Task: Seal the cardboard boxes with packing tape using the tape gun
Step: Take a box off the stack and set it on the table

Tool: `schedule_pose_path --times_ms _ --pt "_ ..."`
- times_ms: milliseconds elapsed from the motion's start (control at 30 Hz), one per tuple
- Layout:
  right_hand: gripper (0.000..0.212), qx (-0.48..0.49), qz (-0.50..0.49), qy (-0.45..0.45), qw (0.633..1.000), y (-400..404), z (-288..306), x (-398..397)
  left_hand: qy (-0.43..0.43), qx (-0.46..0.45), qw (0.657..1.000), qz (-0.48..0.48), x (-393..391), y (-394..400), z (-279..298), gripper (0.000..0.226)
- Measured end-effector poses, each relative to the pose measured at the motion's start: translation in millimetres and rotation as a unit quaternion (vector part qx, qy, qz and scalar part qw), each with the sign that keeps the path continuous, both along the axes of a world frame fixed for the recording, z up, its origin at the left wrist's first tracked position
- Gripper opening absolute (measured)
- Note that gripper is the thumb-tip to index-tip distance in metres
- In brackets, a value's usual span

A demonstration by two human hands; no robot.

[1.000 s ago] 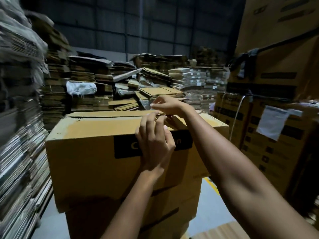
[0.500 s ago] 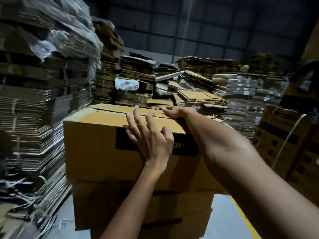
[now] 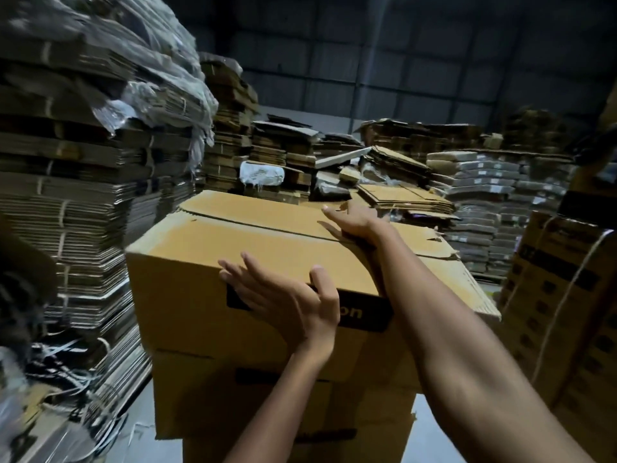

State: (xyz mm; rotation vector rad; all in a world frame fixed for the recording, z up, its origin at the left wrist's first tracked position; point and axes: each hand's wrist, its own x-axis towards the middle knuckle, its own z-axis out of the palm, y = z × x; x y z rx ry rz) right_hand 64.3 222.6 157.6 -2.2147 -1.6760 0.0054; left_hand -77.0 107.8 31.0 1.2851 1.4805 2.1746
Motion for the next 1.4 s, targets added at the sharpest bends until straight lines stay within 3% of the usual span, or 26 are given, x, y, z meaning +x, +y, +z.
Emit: schedule_pose_path --times_ms 133,200,233,300,333,400,533,600,667,700,767,800,1033,1233,1400 --pt "0.091 0.039 -0.027 0.008 0.999 -50.5 4.0 -5.0 -0.060 -0.080 0.985 -0.144 3.2 -6.3 -28.5 0.118" --pt "0.091 0.065 -0.055 0.021 0.996 -75.1 8.6 -7.5 -0.033 -0.069 0.974 -0.214 -13.4 -14.0 -23.4 0.135" --pt "0.089 0.083 -0.073 0.024 0.994 -87.2 10.9 -7.6 -0.007 -0.018 0.974 -0.225 -22.8 -17.6 -15.3 0.131" --pt "0.086 0.132 -0.117 0.031 0.984 -113.3 15.3 -10.3 -0.027 0.139 0.977 -0.158 -36.3 -27.6 5.9 0.089" --pt "0.086 0.163 -0.149 0.038 0.975 -127.4 16.1 -13.2 -0.053 0.170 0.975 -0.135 -43.7 -35.9 14.8 0.080" --pt "0.091 0.222 -0.231 0.070 0.945 -157.3 15.7 -18.8 -0.055 0.207 0.961 -0.174 -54.0 -44.7 32.5 0.083" --pt "0.086 0.262 -0.350 0.118 0.892 -225.9 -3.2 -31.4 -0.072 0.079 0.952 -0.288 -70.9 -64.8 24.9 0.086" --pt "0.080 0.276 -0.401 0.139 0.862 -263.0 -21.6 -35.3 -0.044 -0.007 0.908 -0.417 -75.7 -91.7 18.8 0.071" --pt "0.079 0.282 -0.460 0.149 0.828 -297.6 -41.8 -37.9 -0.031 -0.127 0.820 -0.558 -88.6 -131.4 27.8 0.059" --pt "0.079 0.286 -0.492 0.154 0.808 -314.6 -51.2 -40.3 -0.039 -0.143 0.808 -0.570 -85.2 -136.5 21.4 0.061" --pt "0.081 0.289 -0.554 0.159 0.764 -349.8 -67.2 -47.8 -0.061 -0.088 0.832 -0.544 -57.6 -123.5 -12.1 0.081" --pt "0.081 0.286 -0.579 0.161 0.746 -366.9 -74.7 -50.7 -0.055 -0.087 0.828 -0.551 -53.9 -128.6 -16.5 0.090" --pt "0.058 0.277 -0.707 0.211 0.616 -474.9 -141.2 -68.6 0.044 -0.117 0.712 -0.691 -10.9 -168.3 -51.8 0.093" --pt "0.047 0.377 -0.695 0.349 0.503 -547.2 -196.1 -62.8 0.161 -0.188 0.640 -0.727 55.1 -201.0 -71.8 0.070" --pt "0.044 0.406 -0.714 0.361 0.441 -593.4 -227.3 -43.9 0.235 -0.221 0.563 -0.760 101.9 -240.0 -104.6 0.081"
